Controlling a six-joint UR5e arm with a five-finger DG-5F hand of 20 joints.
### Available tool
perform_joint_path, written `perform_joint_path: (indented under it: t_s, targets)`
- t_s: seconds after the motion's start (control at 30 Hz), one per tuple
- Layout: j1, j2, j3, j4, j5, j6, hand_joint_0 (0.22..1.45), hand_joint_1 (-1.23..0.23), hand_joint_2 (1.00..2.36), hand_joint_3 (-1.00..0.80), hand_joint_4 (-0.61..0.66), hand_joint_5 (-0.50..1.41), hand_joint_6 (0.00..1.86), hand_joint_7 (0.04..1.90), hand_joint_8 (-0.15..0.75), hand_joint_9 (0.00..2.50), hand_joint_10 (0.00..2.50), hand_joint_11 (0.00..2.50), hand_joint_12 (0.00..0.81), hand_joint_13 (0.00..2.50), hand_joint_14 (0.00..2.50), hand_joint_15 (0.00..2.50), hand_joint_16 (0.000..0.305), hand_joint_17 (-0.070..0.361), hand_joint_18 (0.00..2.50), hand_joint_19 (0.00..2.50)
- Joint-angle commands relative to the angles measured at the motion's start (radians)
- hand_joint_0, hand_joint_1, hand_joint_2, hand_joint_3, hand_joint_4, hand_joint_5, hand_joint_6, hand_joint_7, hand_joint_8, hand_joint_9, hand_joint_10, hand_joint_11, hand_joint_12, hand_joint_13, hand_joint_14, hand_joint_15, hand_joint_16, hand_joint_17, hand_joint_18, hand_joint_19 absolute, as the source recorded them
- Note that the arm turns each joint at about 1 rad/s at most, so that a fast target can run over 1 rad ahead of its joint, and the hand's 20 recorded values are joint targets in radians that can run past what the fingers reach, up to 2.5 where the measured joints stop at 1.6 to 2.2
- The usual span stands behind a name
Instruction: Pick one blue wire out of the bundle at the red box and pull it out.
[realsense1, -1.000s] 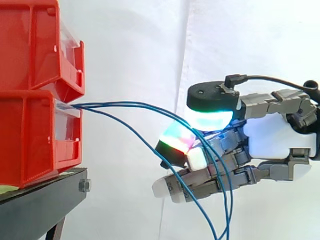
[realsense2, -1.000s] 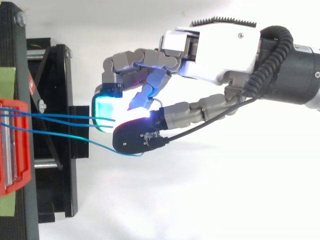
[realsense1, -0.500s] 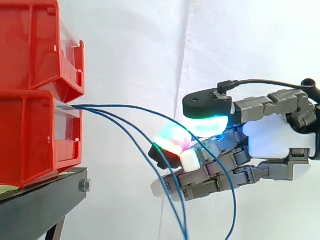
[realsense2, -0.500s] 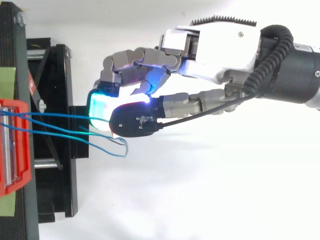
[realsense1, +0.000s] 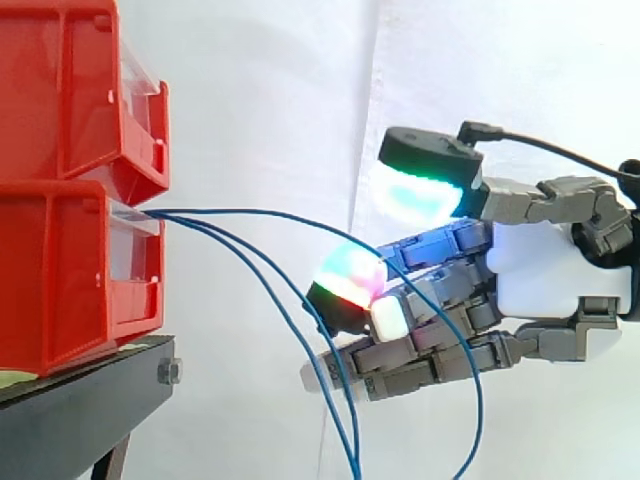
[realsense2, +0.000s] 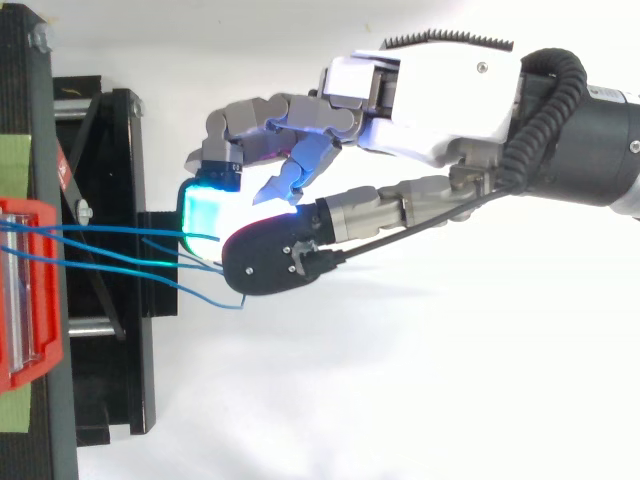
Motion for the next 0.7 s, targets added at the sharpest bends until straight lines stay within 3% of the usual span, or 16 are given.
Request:
perform_joint_path:
  t_s: [0.0,0.2,0.33,0.67]
  targets:
    - [0.0,0.0,0.0,0.0,0.001,0.0,0.47,-0.56,1.0,-0.44,0.26,-0.04,0.55,1.5,0.282,0.83,0.01,0.39,0.403,0.15,0.0,0.05,0.069,0.155,0.03,0.23]
    - [0.0,0.0,0.0,0.0,0.001,-0.002,0.48,-0.71,1.0,-0.44,0.23,-0.08,0.7,1.32,0.29,0.85,0.02,0.47,0.401,0.17,0.0,0.05,0.068,0.153,0.06,0.22]
    - [0.0,0.0,0.0,0.0,-0.001,0.0,0.55,-0.79,1.01,-0.3,0.24,-0.12,0.82,1.26,0.281,0.84,0.02,0.54,0.382,0.18,0.0,0.06,0.063,0.142,0.07,0.21]
    - [-0.001,0.0,0.0,0.0,-0.001,0.0,0.57,-0.81,1.02,-0.09,0.16,-0.18,0.9,1.17,0.29,0.78,0.02,0.66,0.398,0.16,0.0,0.08,0.066,0.148,0.07,0.21]
